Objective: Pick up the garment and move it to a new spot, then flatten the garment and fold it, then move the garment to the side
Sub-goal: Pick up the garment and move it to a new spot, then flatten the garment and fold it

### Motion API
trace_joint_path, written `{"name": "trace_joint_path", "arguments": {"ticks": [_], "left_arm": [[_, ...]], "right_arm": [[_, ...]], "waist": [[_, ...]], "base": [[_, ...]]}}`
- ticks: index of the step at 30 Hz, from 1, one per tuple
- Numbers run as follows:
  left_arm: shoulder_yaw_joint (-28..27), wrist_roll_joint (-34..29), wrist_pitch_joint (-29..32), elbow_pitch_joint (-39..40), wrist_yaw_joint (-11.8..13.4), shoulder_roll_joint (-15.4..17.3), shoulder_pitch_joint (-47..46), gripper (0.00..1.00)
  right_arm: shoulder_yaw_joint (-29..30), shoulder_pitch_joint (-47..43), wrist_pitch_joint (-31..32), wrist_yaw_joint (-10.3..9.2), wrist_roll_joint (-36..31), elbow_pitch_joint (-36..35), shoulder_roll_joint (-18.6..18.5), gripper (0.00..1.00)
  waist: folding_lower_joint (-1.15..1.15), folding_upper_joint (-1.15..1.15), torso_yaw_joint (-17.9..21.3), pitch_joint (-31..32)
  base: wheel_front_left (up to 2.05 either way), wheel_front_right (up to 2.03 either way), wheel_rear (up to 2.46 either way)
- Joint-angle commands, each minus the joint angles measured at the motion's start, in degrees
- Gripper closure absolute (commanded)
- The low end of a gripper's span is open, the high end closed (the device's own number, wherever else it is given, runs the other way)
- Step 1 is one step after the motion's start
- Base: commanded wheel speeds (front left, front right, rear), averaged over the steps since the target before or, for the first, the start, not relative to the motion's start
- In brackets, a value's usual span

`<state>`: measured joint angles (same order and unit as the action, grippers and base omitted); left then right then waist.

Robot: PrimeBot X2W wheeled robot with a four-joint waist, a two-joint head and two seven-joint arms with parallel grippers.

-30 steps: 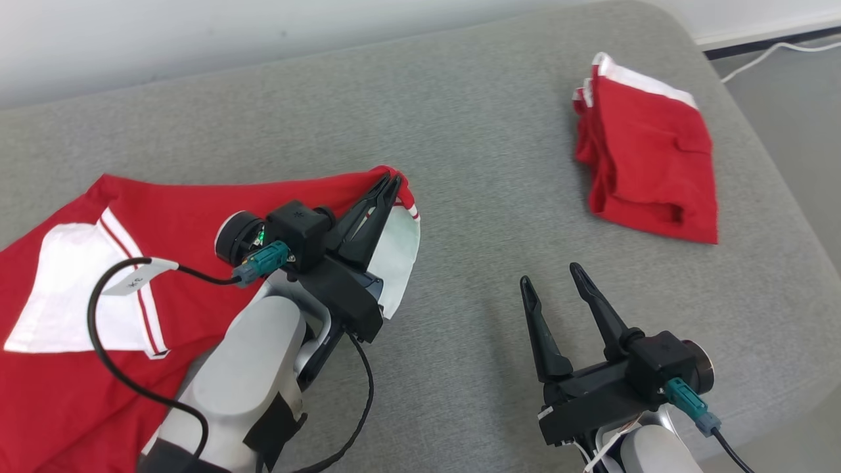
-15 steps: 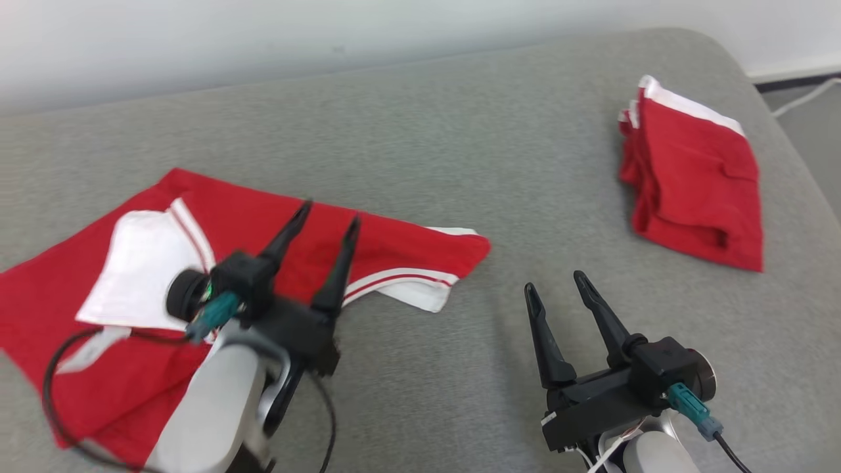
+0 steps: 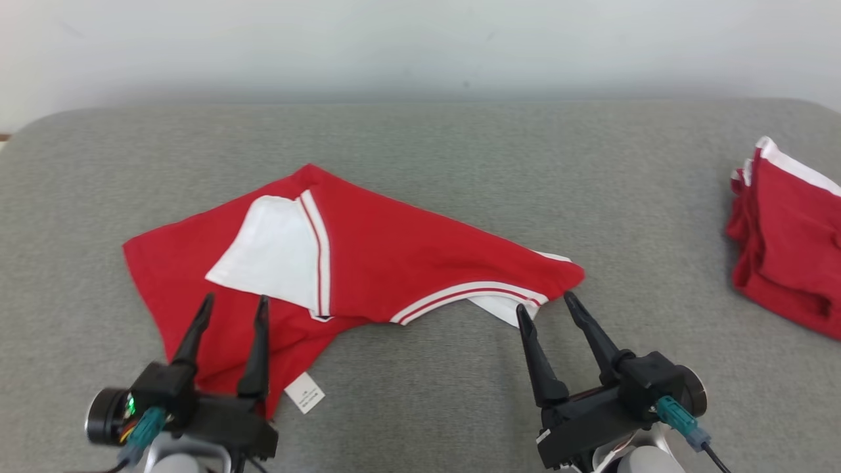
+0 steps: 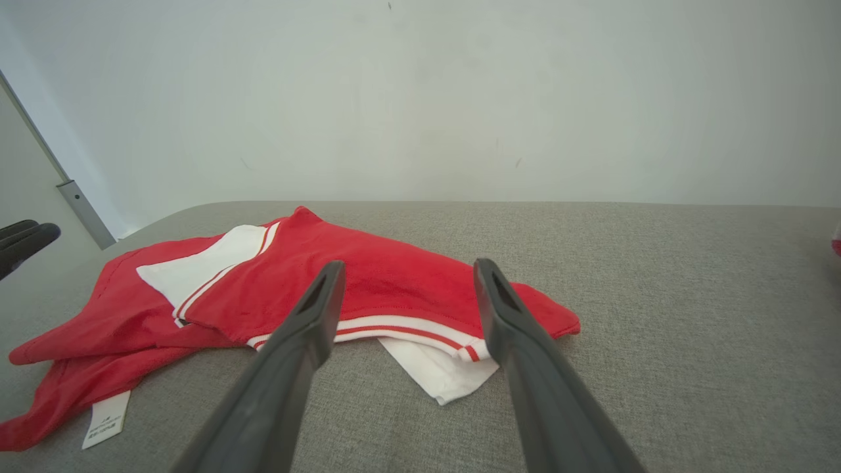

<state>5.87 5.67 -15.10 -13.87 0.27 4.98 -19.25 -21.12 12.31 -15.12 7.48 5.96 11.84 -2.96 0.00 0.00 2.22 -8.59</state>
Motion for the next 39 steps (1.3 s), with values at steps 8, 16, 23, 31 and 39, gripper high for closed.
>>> {"name": "trace_joint_path", "arguments": {"ticks": [8, 16, 23, 31, 39], "left_arm": [[-4.3, -1.8, -0.1, 5.3, 1.0, -1.1, 7.8, 0.00], [-5.1, -1.3, -0.1, 7.6, 0.5, -1.9, 10.1, 0.00], [-3.8, -0.2, -0.1, 7.5, 0.1, -2.1, 10.0, 0.00], [-1.7, 2.3, -0.1, 6.6, 0.7, -2.1, 9.6, 0.00], [-0.6, 4.5, -0.1, 5.9, 1.3, -2.1, 9.3, 0.00]], "right_arm": [[0.1, -1.2, 0.0, 0.02, -0.3, 0.4, 0.0, 0.00], [-0.1, 0.5, 0.0, 0.02, -1.6, 1.7, 0.1, 0.00], [-3.2, 3.5, 0.0, 0.02, -2.4, 5.1, -0.7, 0.00], [-7.4, 8.9, 0.0, 0.02, -2.7, 10.4, -2.0, 0.00], [-10.1, 14.5, 0.0, 0.02, -3.2, 17.5, -3.0, 0.00]], "waist": [[0.00, 0.00, -5.3, 0.9], [0.00, 0.00, -9.9, -0.3], [0.00, 0.00, -13.6, -1.9], [0.00, 0.00, -17.3, -3.4], [0.00, 0.00, -21.3, -5.1]], "base": [[0.00, 0.00, 0.00], [0.00, 0.00, 0.00], [0.00, 0.00, 0.00], [0.00, 0.00, 0.00], [0.00, 0.00, 0.00]]}}
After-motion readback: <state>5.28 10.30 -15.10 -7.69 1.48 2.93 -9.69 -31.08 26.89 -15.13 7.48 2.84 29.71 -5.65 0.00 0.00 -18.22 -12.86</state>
